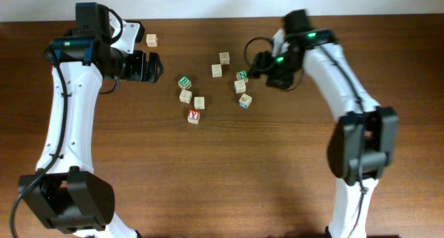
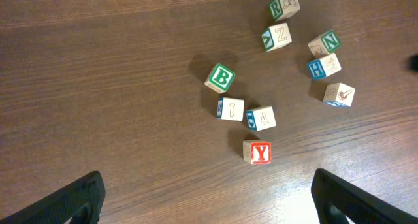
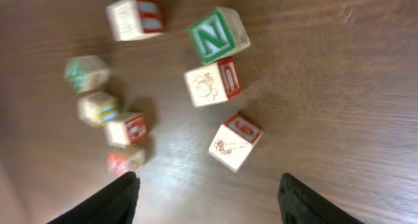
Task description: Rotate 5 blocks
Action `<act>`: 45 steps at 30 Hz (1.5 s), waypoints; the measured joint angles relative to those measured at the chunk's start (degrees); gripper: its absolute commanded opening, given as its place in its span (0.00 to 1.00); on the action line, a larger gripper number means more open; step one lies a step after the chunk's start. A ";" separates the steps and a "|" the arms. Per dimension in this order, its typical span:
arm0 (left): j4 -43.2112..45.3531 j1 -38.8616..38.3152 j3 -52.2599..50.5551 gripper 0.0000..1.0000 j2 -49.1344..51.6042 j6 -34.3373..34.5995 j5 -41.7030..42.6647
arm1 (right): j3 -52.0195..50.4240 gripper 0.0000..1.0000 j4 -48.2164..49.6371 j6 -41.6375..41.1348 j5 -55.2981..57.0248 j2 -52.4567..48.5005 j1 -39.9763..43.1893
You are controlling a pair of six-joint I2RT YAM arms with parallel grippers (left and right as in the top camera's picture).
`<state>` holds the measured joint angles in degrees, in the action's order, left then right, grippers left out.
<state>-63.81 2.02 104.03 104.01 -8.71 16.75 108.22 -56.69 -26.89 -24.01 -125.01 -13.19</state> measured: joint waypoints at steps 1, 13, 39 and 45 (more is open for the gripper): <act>0.04 0.00 0.00 0.99 0.00 0.00 0.02 | 0.00 0.64 0.37 -1.55 1.53 -0.76 -1.16; 0.15 0.00 0.02 0.99 0.00 0.00 0.02 | 0.00 0.51 0.61 -16.90 19.71 -4.44 -9.29; 0.17 0.00 0.02 0.99 0.00 0.00 0.02 | 0.31 0.26 -15.82 -0.87 21.66 -6.80 -9.86; 0.15 0.00 0.02 0.99 0.00 0.00 0.00 | 0.31 0.30 -20.24 4.26 21.64 -6.86 -9.86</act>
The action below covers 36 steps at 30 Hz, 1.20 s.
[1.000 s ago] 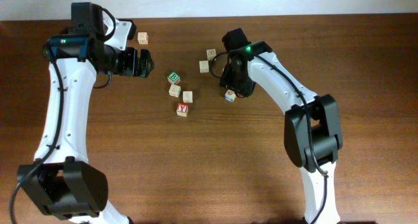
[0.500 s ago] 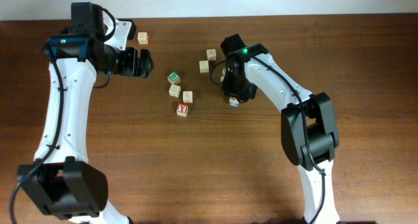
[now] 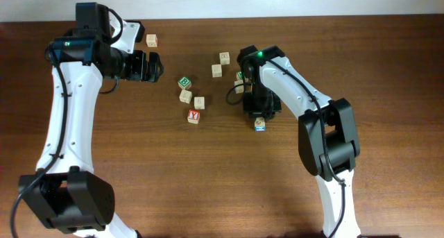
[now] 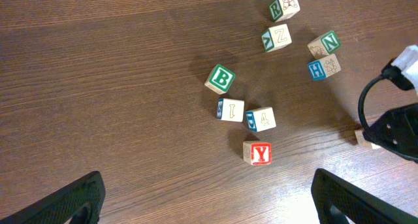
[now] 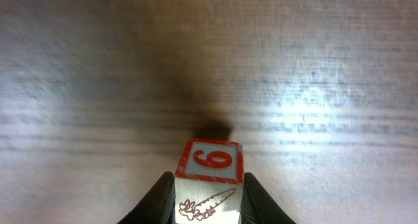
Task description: Rotate 5 blocks
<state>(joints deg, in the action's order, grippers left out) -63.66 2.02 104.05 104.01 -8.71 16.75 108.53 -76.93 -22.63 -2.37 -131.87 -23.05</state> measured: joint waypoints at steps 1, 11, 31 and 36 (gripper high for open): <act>0.02 0.00 0.00 0.99 0.00 0.00 0.00 | 0.00 0.36 -0.07 0.35 0.00 0.00 0.00; 0.02 0.00 0.00 0.99 0.00 0.00 0.00 | 0.35 0.51 -0.22 1.68 -0.02 -0.04 0.00; 0.24 0.94 0.00 0.99 0.00 8.26 -10.64 | 10.08 0.52 22.56 -15.74 -8.94 -1.55 -14.01; 1.31 5.57 0.00 0.99 0.02 14.71 -19.67 | 10.08 0.52 22.49 -18.43 -6.23 -5.18 -16.39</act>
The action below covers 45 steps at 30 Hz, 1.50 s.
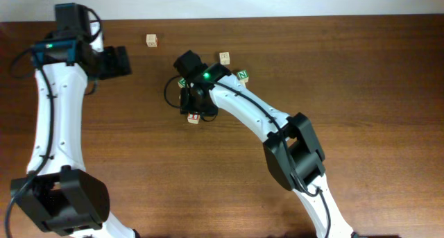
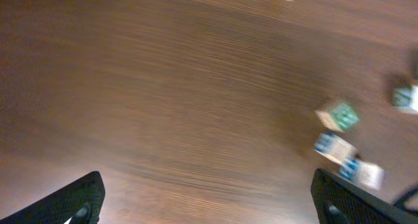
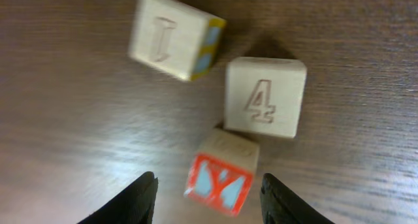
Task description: Rotate 5 blocks
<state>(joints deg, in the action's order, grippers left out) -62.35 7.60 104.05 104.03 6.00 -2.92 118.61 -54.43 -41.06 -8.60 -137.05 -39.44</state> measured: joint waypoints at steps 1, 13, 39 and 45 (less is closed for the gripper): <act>0.02 0.70 0.00 0.99 0.00 0.55 -0.83 | 0.00 0.52 -0.07 -0.31 0.48 -0.55 -0.04; 0.02 2.40 0.00 0.99 0.00 2.01 -3.19 | -0.07 0.37 -1.62 -1.03 2.80 -1.18 -0.15; 0.00 2.40 0.00 0.99 0.00 2.03 -3.37 | 0.85 0.26 -24.94 15.10 3.45 -1.18 9.01; 0.00 2.40 0.00 0.99 0.00 2.03 -3.37 | 0.70 0.26 -27.06 16.26 5.18 -1.20 9.35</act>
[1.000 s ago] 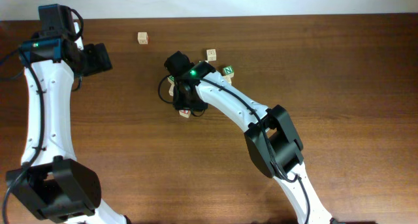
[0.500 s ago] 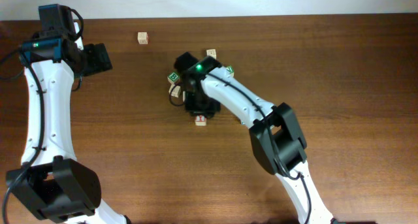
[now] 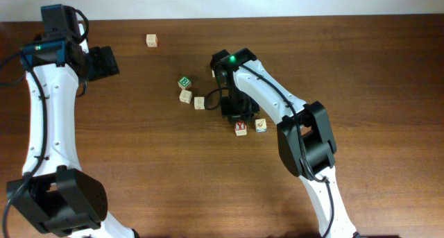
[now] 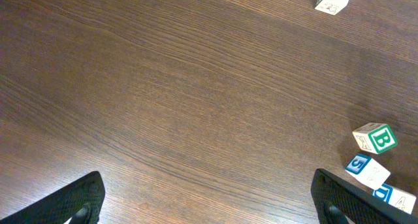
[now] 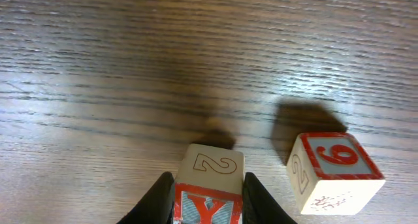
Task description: Rotate 5 blocks
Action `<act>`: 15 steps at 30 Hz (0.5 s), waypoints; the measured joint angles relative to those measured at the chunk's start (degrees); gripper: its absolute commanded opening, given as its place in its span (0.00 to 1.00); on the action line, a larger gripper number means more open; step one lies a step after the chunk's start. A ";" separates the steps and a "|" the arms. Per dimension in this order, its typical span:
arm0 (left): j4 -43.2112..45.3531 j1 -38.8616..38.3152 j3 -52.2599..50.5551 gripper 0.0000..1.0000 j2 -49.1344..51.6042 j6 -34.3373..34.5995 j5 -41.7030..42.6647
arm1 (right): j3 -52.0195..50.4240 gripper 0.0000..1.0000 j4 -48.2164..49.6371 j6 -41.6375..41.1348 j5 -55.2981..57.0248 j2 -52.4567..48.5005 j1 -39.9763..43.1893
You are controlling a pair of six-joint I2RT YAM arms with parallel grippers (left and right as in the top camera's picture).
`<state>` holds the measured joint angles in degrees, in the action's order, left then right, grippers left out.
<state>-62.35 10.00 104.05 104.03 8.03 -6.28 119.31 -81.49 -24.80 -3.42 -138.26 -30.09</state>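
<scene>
My right gripper [image 5: 209, 199] is shut on the red Y block [image 5: 208, 185], which shows a "2" on its upper face and sits low over the table. In the overhead view that Y block [image 3: 241, 128] lies under the right gripper [image 3: 239, 122]. Just to its right, apart from it, stands the red 9 block [image 5: 333, 172], also visible from overhead as the 9 block [image 3: 261, 125]. My left gripper [image 3: 104, 61] is open at the far left, holding nothing. Its fingertips [image 4: 78, 198] frame bare wood.
The green B block [image 3: 184, 82], the I block [image 3: 185, 96] and the 4 block [image 3: 200, 103] sit left of the right arm. A lone block [image 3: 151, 40] lies near the far edge. The right arm hides other blocks behind it.
My right gripper was open over the Y block beside the 4 block. Now it is shut on the Y block, further right, next to the 9 block. The left wrist view has steadied.
First my right gripper hung open over the N, H and 9 blocks. Then it was shut on the 9 block nearer the front. After that it stood open over the Y block with the 9 block left behind. Meanwhile the left arm moved left, away from the blocks.
</scene>
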 measured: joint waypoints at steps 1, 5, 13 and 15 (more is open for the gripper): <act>0.02 0.00 0.00 0.99 0.00 0.00 0.00 | 0.00 0.26 -0.48 -0.02 0.11 -0.02 0.11; 0.00 0.00 0.00 0.99 0.00 0.00 0.00 | -0.17 0.27 -1.92 0.22 0.92 -0.04 0.55; 0.00 0.00 0.00 0.99 0.02 0.00 0.00 | -0.17 0.43 -1.86 0.87 1.60 -0.04 0.66; 0.02 0.00 0.00 0.99 0.02 0.00 0.00 | -0.17 0.43 -1.62 0.81 1.92 -0.04 0.66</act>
<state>-62.33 10.00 104.05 104.05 8.03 -6.28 119.13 -83.11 -23.99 -1.50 -138.30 -29.43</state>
